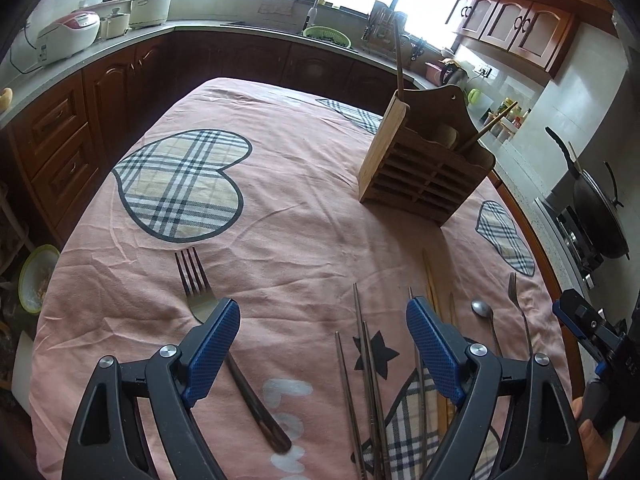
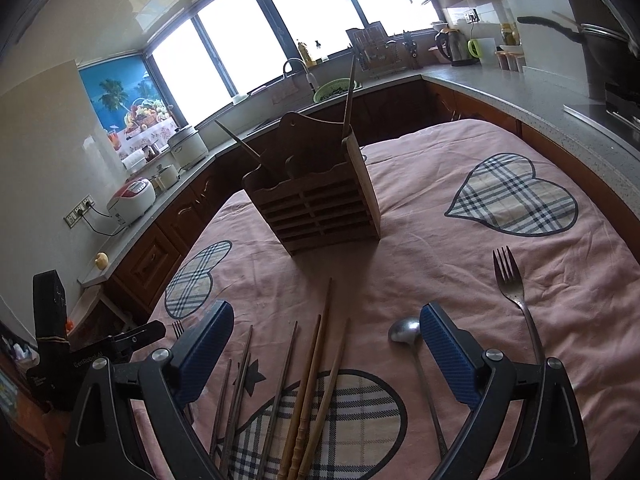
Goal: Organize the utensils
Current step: 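Move both open tools back down toward the remaining chopsticks, then close the left tool on a metal chopstick while the right tool grasps wooden chopsticks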
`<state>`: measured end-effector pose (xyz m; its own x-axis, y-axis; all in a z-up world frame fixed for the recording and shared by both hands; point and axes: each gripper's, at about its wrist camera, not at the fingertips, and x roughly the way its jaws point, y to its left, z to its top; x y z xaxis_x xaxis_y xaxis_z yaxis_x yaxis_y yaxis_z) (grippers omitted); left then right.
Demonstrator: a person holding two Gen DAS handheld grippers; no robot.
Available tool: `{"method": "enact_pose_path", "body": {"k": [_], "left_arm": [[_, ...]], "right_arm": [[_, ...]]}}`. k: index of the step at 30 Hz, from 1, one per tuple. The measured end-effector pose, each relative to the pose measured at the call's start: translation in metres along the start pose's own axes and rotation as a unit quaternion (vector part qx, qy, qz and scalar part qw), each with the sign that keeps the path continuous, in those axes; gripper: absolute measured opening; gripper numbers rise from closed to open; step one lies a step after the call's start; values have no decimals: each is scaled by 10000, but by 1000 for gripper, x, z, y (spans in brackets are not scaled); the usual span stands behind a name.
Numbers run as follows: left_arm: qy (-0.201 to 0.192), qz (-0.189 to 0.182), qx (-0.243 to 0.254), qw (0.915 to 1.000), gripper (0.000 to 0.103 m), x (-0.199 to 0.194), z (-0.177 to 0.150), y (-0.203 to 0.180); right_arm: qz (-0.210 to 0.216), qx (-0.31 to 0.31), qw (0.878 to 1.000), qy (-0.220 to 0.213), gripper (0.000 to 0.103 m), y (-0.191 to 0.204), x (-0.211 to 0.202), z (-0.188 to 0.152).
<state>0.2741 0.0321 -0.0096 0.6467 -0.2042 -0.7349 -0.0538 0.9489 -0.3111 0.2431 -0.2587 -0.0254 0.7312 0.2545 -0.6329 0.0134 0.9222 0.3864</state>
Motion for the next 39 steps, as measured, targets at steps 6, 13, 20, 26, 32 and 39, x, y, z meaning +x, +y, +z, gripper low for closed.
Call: {"method": "enact_pose_path", "body": {"k": [6,13,20,26,32,39], "left_arm": [[184,33,154,9997,80,19,3,-8],[490,-21,333,9982,70,49,6,-22],[859,-40,425,9954,60,84,6,-30],[1006,-116,438,9939,53,104,9,-33],[1171,-178,447,9920,36,124,11,-33],[1194,-226,626,9906,6,137,12,-40]], "right_arm": [[-1,-12,9999,170,83,1,15,1],[41,59,9988,477,66,-3,41,3],[76,56,9969,787,59,-4,70,4],[87,23,9945,1046,47,-6,99,6],[81,-121,9917,1276,35,-4,127,9],[-15,-295,9882,1501,31,-2,153,9]]}}
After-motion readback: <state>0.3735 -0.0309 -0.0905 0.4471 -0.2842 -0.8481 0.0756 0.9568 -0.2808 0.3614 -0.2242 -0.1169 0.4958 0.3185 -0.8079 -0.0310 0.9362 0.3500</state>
